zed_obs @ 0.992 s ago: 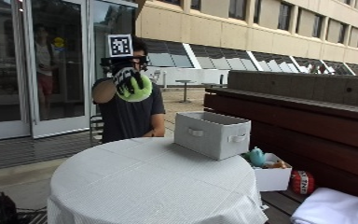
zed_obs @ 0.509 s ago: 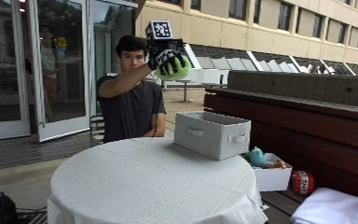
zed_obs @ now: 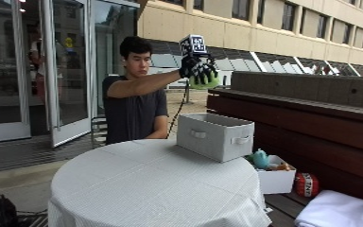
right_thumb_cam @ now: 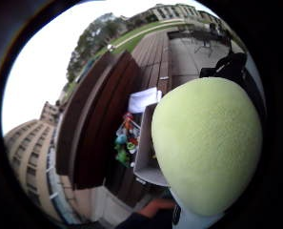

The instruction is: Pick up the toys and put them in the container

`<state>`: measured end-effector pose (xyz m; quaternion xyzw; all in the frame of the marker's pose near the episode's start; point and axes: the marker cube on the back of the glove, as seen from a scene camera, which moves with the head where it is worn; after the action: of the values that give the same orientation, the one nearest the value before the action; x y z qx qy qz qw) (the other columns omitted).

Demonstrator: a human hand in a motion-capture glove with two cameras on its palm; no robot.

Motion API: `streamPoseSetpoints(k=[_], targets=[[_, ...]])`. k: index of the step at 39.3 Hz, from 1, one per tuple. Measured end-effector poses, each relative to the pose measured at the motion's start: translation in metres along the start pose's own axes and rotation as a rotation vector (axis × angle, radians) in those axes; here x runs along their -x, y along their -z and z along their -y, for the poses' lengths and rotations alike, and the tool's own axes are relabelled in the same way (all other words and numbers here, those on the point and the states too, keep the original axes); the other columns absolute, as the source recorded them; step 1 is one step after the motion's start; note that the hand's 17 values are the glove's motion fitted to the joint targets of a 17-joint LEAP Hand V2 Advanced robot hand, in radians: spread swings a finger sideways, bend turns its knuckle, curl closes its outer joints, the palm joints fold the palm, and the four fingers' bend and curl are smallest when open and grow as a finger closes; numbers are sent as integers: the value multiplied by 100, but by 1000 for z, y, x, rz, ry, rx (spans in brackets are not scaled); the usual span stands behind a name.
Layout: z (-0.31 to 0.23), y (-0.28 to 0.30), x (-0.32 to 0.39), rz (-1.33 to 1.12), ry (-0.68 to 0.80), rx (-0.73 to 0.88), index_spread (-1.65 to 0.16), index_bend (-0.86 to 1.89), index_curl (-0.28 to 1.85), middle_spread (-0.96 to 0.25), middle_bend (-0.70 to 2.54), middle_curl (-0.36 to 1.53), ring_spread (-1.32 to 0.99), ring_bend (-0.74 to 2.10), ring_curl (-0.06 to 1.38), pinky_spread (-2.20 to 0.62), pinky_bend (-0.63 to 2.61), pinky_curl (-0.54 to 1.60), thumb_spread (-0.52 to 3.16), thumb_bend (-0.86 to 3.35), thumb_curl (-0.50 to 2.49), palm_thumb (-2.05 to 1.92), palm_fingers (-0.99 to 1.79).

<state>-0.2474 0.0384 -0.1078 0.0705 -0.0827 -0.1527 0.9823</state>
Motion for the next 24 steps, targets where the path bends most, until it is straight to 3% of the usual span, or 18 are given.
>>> streamPoseSetpoints(k=[5, 12, 17, 19, 24], targets=[[-9, -30, 29, -6, 71, 19, -38, 36, 58, -46, 66, 67, -42, 112, 50, -46, 92, 42, 35, 3, 100, 69, 110], [50, -82, -15, 16, 193, 66, -39, 28, 59, -46, 61, 67, -42, 111, 50, -47, 92, 41, 38, 2, 101, 70, 108], [41, -95, -8, -62, 85, 140, -40, 17, 59, -47, 57, 67, -42, 111, 50, -47, 94, 42, 42, -2, 101, 66, 103], [23, -100, 8, -59, 107, 211, -39, 9, 57, -47, 54, 67, -42, 115, 51, -47, 96, 42, 47, -5, 99, 61, 101], [-7, -111, 29, -37, 161, 327, -37, 1, 51, -35, 30, 62, -35, 109, 51, -41, 119, 50, 73, -20, 77, 8, 46]])
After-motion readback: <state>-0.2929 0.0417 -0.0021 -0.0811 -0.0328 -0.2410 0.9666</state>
